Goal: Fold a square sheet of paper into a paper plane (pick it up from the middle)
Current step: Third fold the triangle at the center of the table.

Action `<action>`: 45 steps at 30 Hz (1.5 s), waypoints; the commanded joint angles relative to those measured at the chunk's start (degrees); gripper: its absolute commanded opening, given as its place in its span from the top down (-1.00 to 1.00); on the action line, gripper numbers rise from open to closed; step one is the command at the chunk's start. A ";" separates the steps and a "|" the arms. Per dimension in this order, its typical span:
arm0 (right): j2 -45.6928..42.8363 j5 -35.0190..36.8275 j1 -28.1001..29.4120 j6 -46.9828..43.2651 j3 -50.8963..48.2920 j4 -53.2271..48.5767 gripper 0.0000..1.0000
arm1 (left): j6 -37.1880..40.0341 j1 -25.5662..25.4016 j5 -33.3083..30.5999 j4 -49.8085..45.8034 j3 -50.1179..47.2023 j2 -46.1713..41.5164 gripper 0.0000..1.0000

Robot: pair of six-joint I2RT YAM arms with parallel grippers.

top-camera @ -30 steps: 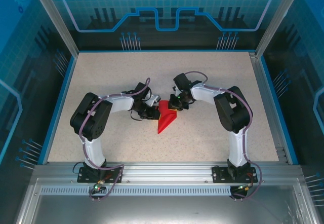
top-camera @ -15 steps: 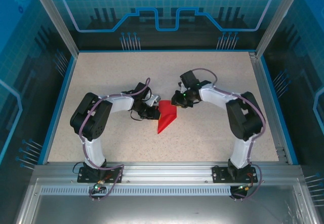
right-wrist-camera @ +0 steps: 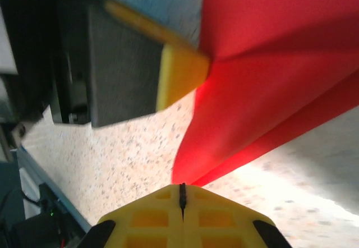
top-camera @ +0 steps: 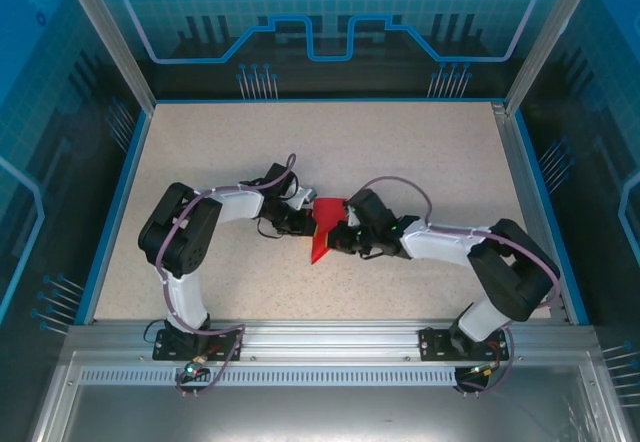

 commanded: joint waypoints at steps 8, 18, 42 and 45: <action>7.44 0.74 4.23 7.04 0.39 12.90 0.90 | -0.31 0.28 -0.97 -1.35 -1.88 0.98 1.00; 10.06 0.22 4.38 8.04 -1.29 15.17 0.90 | -0.57 0.26 -1.06 -1.10 -1.89 1.57 1.00; 8.55 0.33 3.94 6.57 -2.09 14.84 0.84 | -0.31 0.30 -1.24 -1.59 -1.45 2.21 1.00; 5.64 0.72 4.17 6.41 -3.03 14.71 0.83 | -0.16 0.27 -1.23 -1.93 -1.20 2.29 1.00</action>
